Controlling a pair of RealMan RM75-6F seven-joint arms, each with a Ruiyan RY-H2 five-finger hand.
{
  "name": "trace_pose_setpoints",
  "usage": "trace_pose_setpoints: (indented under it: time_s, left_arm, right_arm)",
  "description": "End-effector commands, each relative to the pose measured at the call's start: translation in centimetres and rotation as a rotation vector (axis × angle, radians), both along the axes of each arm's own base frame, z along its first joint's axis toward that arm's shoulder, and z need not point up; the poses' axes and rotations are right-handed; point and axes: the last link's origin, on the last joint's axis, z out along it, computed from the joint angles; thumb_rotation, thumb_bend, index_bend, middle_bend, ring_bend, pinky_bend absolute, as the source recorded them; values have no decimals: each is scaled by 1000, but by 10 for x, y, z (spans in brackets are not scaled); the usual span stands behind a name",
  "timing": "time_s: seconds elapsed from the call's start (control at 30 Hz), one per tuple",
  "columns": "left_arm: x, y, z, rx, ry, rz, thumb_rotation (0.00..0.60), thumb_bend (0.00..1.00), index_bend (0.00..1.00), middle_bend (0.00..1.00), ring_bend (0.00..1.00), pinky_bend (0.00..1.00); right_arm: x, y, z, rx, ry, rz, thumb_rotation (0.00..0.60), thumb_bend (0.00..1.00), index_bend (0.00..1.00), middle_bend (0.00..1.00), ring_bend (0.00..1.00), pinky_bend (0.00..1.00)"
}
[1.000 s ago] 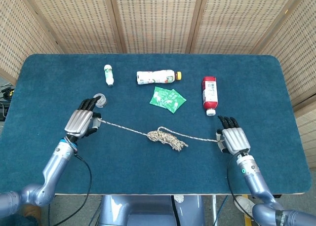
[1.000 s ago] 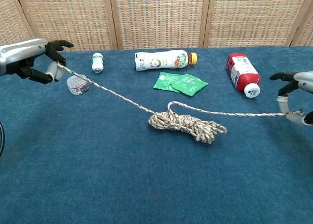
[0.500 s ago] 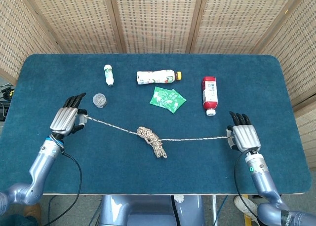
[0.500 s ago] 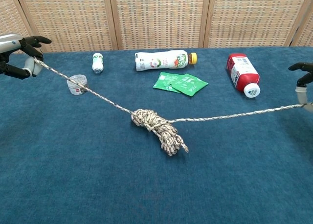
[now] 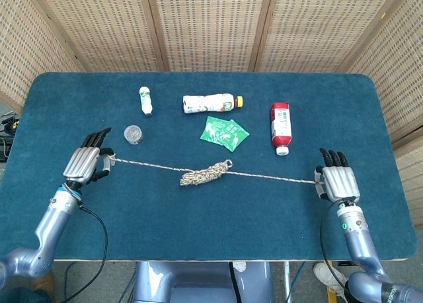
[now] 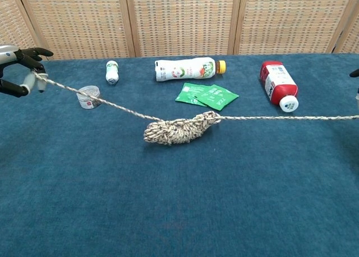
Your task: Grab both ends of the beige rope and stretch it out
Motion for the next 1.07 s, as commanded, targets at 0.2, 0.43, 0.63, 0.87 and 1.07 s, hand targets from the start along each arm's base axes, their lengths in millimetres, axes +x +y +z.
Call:
trace_pose_setpoints:
  time_s: [0.2,0.43,0.63,0.87,1.07]
  left_arm:
    - [-4,-16,33,105,-38,-33,600,254,0,0,0,0]
    - [-18,-83,82,249,-40,-27,600,256,0,0,0,0]
    - [-35,-131,94,331,37,13,600,286,0,0,0,0]
    - [-49,-160,100,316,39,84,600,321,0,0,0,0]
    - [-48,-169,96,290,46,89,600,360,0,0,0,0]
  right_arm:
    - [17,19,10,-48,-162,109,600,0,0,0,0,0]
    - [15,58,27,-113,-227,222,600,0,0,0,0,0]
    - [13,84,34,-150,-184,267,600,0,0,0,0,0]
    - [18,111,35,-142,-189,285,600,0,0,0,0,0]
    - [17,112,35,-146,-191,277,600,0,0,0,0,0]
